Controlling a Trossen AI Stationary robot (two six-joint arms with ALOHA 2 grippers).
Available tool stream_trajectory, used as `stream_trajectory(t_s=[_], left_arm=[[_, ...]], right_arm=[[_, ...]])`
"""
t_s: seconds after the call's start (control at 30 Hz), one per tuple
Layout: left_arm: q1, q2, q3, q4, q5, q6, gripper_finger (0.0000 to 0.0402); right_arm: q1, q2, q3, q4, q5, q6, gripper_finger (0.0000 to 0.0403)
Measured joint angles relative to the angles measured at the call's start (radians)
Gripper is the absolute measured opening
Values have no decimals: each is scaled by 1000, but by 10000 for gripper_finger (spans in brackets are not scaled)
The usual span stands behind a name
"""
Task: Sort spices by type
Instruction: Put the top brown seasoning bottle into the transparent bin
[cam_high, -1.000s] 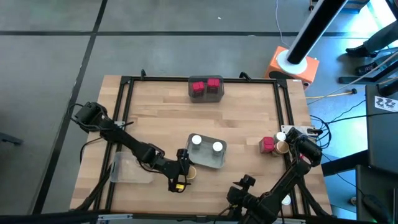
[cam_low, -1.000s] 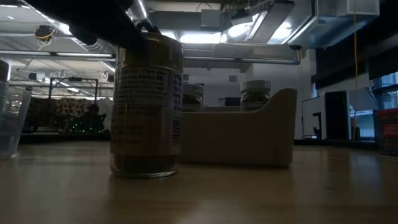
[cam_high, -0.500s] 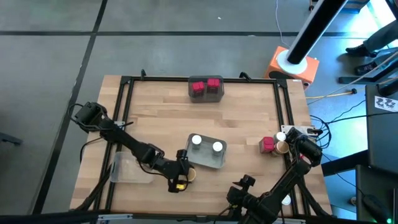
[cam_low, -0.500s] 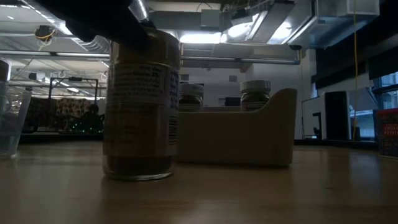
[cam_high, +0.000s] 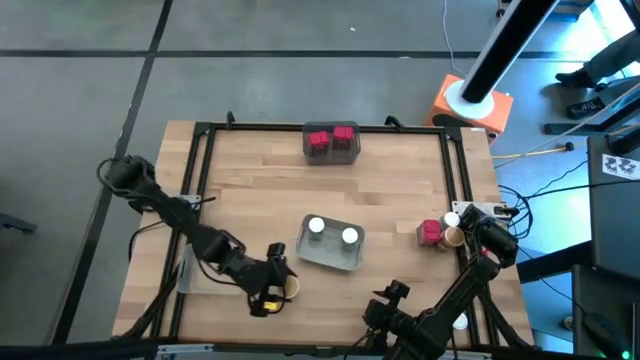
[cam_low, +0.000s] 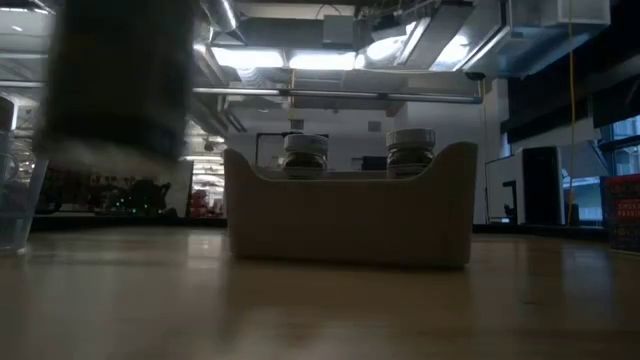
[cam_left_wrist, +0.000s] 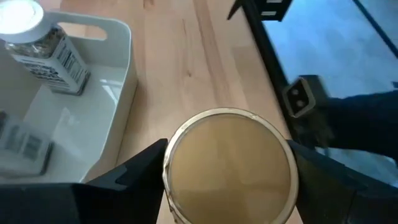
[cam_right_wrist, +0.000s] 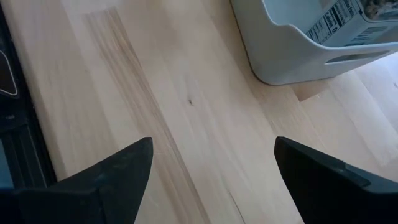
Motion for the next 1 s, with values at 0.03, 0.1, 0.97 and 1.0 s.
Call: stream_trajectory(t_s=[0.03,0.1,0.97,1.0], left_arm=[[-10,-22,10,-35,-2,-10,263],[-32,-65,30,-103,-6,-42,263],[-472,-346,21,-865,-136,-841,265],[-487,-346,13,-878,-140,-871,265]], right_arm=[[0,0,0,0,0,1,335],[0,0,0,1,1,6,335],[-15,0,0,11,35,93,335],[-16,0,0,11,35,93,335]])
